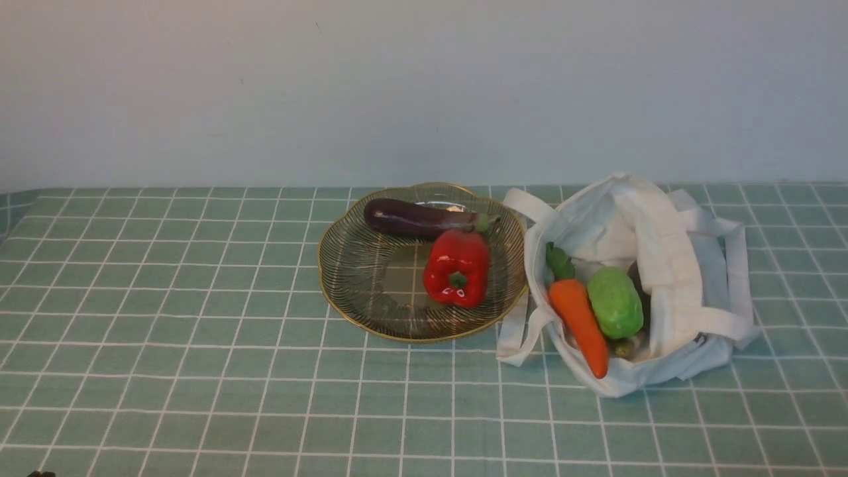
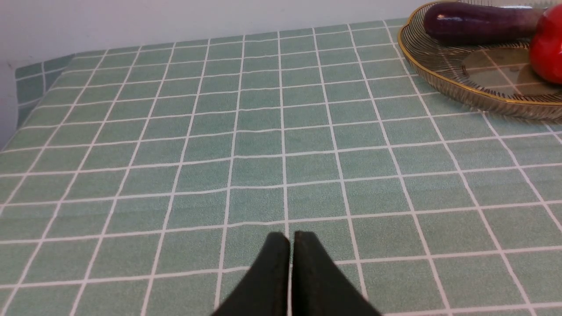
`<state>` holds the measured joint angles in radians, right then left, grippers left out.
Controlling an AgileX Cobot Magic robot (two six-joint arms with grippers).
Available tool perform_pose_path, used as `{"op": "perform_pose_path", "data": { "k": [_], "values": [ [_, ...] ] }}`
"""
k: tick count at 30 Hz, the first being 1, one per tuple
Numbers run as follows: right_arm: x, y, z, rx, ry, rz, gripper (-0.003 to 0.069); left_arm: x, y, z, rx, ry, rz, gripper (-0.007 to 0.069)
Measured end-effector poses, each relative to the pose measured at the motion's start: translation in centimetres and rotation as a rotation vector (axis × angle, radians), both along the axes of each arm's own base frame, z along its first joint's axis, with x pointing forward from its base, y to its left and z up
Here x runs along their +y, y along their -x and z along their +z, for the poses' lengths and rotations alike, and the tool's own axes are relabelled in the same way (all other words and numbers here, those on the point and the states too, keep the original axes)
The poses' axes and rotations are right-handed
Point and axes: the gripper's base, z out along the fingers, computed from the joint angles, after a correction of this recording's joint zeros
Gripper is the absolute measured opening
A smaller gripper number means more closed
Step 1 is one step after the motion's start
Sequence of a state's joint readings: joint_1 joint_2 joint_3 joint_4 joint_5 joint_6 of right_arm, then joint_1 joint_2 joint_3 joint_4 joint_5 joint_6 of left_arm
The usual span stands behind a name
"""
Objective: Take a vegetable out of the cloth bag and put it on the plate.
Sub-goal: Use the right arm to grab a chayote from the bag
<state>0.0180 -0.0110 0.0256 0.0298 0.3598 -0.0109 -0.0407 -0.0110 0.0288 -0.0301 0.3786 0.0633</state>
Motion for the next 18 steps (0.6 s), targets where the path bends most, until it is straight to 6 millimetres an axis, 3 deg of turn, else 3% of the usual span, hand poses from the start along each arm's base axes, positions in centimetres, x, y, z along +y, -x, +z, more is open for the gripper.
{"op": "perform_pose_path", "data": {
  "k": [15, 17, 18],
  "values": [
    [0.01, 0.00, 0.00, 0.000, -0.008, 0.000, -0.0015, 0.00, 0.00, 0.00, 0.000, 0.000, 0.000, -0.0005],
    [0.16, 0.00, 0.01, 0.002, -0.104, -0.003, -0.0015, 0.00, 0.00, 0.00, 0.000, 0.000, 0.000, -0.0005],
    [0.38, 0.01, 0.04, 0.006, -0.266, -0.009, -0.0015, 0.00, 0.00, 0.00, 0.000, 0.000, 0.000, -0.0005]
  ]
}}
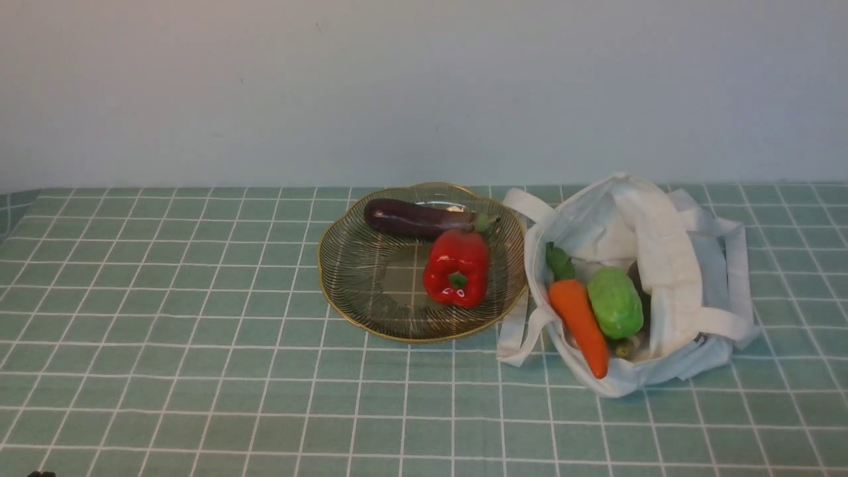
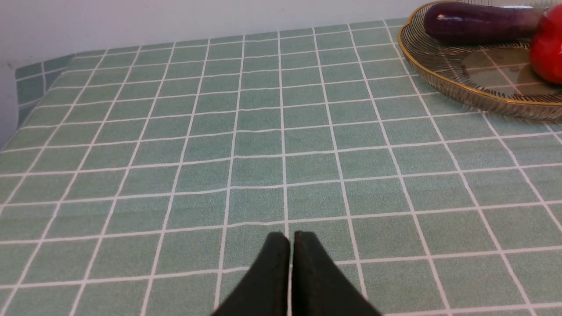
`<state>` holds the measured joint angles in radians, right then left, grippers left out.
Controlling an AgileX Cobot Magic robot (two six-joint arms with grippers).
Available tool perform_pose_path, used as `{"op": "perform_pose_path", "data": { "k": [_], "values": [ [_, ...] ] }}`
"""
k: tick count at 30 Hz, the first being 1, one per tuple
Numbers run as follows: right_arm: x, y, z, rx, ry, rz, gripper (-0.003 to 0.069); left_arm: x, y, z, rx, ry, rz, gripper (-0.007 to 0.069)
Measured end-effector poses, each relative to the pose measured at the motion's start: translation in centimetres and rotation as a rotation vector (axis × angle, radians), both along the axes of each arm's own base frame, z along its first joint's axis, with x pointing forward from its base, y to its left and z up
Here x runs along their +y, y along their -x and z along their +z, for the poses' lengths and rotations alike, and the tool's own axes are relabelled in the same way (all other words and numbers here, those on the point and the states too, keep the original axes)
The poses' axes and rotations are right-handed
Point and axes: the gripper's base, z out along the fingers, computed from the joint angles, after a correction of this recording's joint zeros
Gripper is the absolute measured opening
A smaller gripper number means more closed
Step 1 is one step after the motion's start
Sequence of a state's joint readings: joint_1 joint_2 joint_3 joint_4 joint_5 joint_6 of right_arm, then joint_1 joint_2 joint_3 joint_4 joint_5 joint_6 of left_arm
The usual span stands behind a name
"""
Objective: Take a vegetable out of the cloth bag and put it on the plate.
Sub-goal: Use the right arm to grab a chayote from the bag
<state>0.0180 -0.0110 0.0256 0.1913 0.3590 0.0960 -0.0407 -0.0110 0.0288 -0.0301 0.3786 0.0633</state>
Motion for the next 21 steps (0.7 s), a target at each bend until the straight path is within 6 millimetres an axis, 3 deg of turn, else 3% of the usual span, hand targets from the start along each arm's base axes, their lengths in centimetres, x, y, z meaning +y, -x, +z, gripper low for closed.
{"op": "perform_pose_path", "data": {
  "k": [2, 3, 4, 8, 12, 15, 17, 21],
  "values": [
    [0.5, 0.0, 0.1, 0.013, -0.307, -0.005, -0.0015, 0.0, 0.0, 0.0, 0.000, 0.000, 0.000, -0.0005],
    [0.5, 0.0, 0.1, 0.017, -0.381, -0.009, -0.0015, 0.0, 0.0, 0.0, 0.000, 0.000, 0.000, -0.0005],
    [0.9, 0.0, 0.3, 0.030, -0.598, -0.009, -0.0015, 0.0, 0.0, 0.0, 0.000, 0.000, 0.000, -0.0005],
    [1.1, 0.0, 0.8, 0.027, -0.892, -0.009, -0.0015, 0.0, 0.0, 0.0, 0.000, 0.000, 0.000, -0.0005],
    [1.2, 0.0, 0.9, 0.019, -0.922, -0.005, -0.0015, 0.0, 0.0, 0.0, 0.000, 0.000, 0.000, -0.0005],
    [1.3, 0.1, 1.3, 0.007, -0.841, 0.022, -0.0015, 0.0, 0.0, 0.0, 0.000, 0.000, 0.000, -0.0005],
    [1.4, 0.3, 2.9, -0.037, -0.758, 0.059, -0.0015, 0.0, 0.0, 0.0, 0.000, 0.000, 0.000, -0.0005],
    [1.5, 0.9, 8.5, -0.128, -0.487, 0.124, -0.0015, 0.0, 0.0, 0.0, 0.000, 0.000, 0.000, -0.0005]
  ]
}}
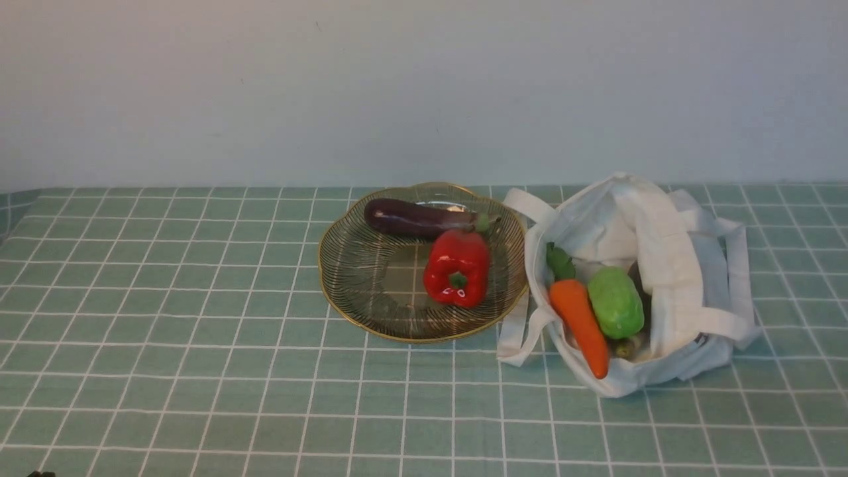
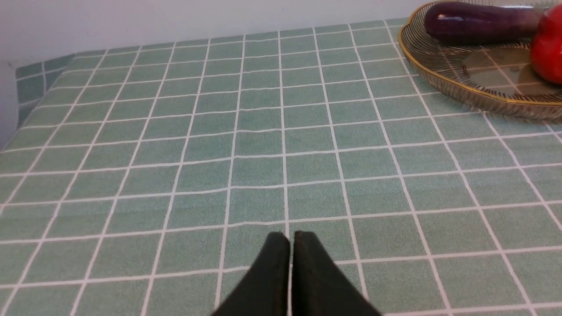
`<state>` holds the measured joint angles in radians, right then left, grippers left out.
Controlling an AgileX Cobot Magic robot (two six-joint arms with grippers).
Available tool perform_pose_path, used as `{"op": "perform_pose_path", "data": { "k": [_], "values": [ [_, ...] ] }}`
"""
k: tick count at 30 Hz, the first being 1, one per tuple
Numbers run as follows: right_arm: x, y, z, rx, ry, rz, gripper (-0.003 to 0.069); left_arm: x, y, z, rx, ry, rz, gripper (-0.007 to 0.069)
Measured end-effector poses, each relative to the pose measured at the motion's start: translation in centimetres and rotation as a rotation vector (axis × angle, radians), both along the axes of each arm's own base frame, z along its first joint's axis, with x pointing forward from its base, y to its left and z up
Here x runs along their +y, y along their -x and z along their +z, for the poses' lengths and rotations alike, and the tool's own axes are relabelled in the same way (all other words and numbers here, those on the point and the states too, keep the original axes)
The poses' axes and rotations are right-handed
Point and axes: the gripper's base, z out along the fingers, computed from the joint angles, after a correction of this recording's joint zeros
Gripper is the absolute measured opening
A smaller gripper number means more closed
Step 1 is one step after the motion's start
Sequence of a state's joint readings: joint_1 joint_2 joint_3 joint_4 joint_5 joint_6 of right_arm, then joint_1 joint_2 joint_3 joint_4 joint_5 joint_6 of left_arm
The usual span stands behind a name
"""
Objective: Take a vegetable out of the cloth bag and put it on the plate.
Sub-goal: Use the right arm to grab a chayote from the bag
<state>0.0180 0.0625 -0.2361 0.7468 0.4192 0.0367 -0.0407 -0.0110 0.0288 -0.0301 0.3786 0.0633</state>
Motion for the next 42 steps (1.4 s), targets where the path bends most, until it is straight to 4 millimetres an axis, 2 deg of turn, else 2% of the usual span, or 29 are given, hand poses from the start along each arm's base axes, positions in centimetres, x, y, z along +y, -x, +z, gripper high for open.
{"op": "perform_pose_path", "data": {
  "k": [2, 3, 4, 5, 7, 8, 9, 10, 11, 14, 17, 21, 22, 23, 25, 30, 34, 38, 42],
  "values": [
    [0.2, -0.8, 1.6, 0.070, 0.137, 0.026, -0.0015, 0.0, 0.0, 0.0, 0.000, 0.000, 0.000, -0.0005],
    [0.2, -0.9, 1.7, 0.083, 0.150, 0.030, -0.0015, 0.0, 0.0, 0.0, 0.000, 0.000, 0.000, -0.0005],
    [0.4, -2.4, 2.3, 0.228, 0.279, 0.073, -0.0015, 0.0, 0.0, 0.0, 0.000, 0.000, 0.000, -0.0005],
    [0.4, -2.6, 2.3, 0.258, 0.293, 0.085, -0.0015, 0.0, 0.0, 0.0, 0.000, 0.000, 0.000, -0.0005],
    [0.3, -6.0, 2.0, 0.521, 0.399, 0.138, -0.0013, 0.0, 0.0, 0.0, 0.000, 0.000, 0.000, -0.0005],
    [0.3, -6.2, 1.9, 0.542, 0.403, 0.144, -0.0013, 0.0, 0.0, 0.0, 0.000, 0.000, 0.000, -0.0005],
    [0.2, -8.5, 1.5, 0.658, 0.415, 0.165, -0.0010, 0.0, 0.0, 0.0, 0.000, 0.000, 0.000, -0.0005],
    [0.2, -9.4, 1.3, 0.697, 0.410, 0.174, -0.0010, 0.0, 0.0, 0.0, 0.000, 0.000, 0.000, -0.0005],
    [0.3, -11.1, 1.0, 0.762, 0.401, 0.190, -0.0007, 0.0, 0.0, 0.0, 0.000, 0.000, 0.000, -0.0005],
    [0.9, -14.7, 0.5, 0.855, 0.390, 0.250, 0.0009, 0.0, 0.0, 0.0, 0.000, 0.000, 0.000, -0.0005],
    [2.5, -18.1, 0.2, 0.884, 0.400, 0.345, 0.0048, 0.0, 0.0, 0.0, 0.000, 0.000, 0.000, -0.0005],
    [6.1, -22.8, -0.2, 0.907, 0.457, 0.466, 0.0159, 0.0, 0.0, 0.0, 0.000, 0.000, 0.000, -0.0005],
    [6.7, -23.7, -0.6, 0.927, 0.468, 0.477, 0.0183, 0.0, 0.0, 0.0, 0.000, 0.000, 0.000, -0.0005],
    [6.8, -23.8, -0.4, 0.919, 0.474, 0.479, 0.0190, 0.0, 0.0, 0.0, 0.000, 0.000, 0.000, -0.0005],
    [7.7, -26.1, -1.0, 0.966, 0.510, 0.477, 0.0265, 0.0, 0.0, 0.0, 0.000, 0.000, 0.000, -0.0005],
    [8.0, -29.4, -2.6, 1.042, 0.533, 0.400, 0.0407, 0.0, 0.0, 0.0, 0.000, 0.000, 0.000, -0.0005],
    [8.2, -30.6, -4.8, 1.085, 0.529, 0.381, 0.0507, 0.0, 0.0, 0.0, 0.000, 0.000, 0.000, -0.0005],
    [8.3, -31.2, -6.6, 1.116, 0.527, 0.382, 0.0547, 0.0, 0.0, 0.0, 0.000, 0.000, 0.000, -0.0005],
    [8.4, -31.4, -7.2, 1.128, 0.524, 0.382, 0.0550, 0.0, 0.0, 0.0, 0.000, 0.000, 0.000, -0.0005]
  ]
}}
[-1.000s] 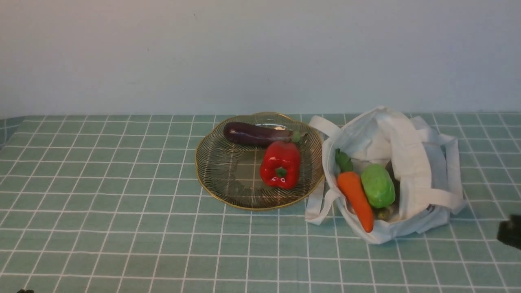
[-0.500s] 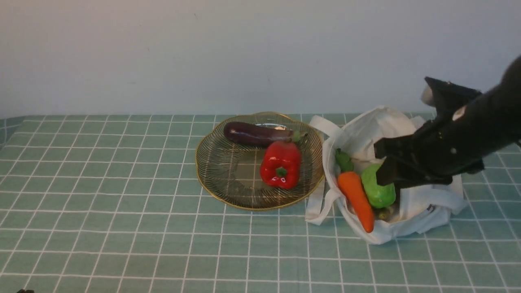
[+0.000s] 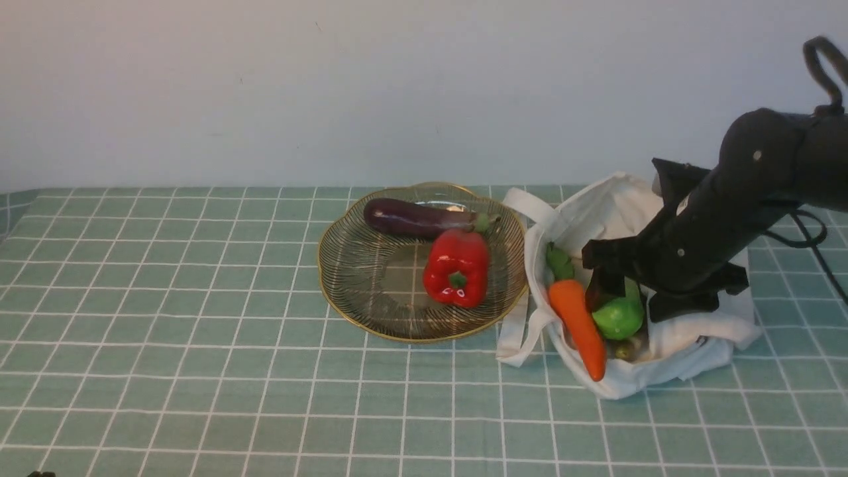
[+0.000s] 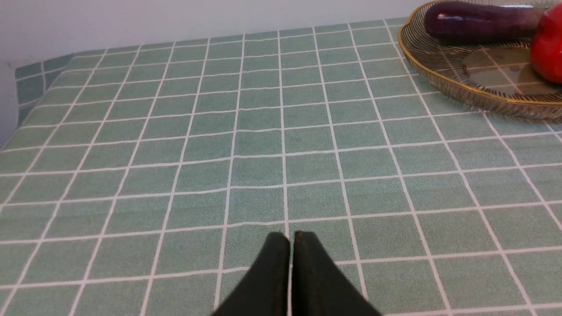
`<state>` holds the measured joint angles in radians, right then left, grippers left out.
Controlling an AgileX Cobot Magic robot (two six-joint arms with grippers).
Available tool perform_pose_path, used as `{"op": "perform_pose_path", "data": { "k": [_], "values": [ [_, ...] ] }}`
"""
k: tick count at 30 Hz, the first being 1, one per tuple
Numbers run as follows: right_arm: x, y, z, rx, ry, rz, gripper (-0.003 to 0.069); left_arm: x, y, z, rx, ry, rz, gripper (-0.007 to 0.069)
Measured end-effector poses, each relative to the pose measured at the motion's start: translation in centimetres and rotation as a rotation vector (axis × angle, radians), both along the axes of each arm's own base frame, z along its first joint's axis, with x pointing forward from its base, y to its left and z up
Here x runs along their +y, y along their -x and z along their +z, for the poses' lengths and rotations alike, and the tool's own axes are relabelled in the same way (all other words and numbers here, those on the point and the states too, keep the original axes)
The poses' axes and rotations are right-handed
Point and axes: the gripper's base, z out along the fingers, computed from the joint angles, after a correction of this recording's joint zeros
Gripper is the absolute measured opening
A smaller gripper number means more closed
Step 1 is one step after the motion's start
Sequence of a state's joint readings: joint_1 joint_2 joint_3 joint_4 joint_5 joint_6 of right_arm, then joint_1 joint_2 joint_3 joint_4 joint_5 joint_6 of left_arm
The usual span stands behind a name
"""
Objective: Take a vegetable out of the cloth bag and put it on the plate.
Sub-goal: Use the right arm to grab a chayote from the bag
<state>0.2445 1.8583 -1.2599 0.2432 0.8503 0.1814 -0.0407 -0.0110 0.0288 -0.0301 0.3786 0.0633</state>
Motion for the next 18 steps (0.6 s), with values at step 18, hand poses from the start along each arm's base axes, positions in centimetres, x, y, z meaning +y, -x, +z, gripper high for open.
{"op": "perform_pose_path", "data": {
  "k": [18],
  "values": [
    [-0.3, 1.5, 4.4, -0.075, -0.016, 0.038, 0.0392, 0.0, 0.0, 0.0, 0.000, 0.000, 0.000, -0.0005]
  ]
}}
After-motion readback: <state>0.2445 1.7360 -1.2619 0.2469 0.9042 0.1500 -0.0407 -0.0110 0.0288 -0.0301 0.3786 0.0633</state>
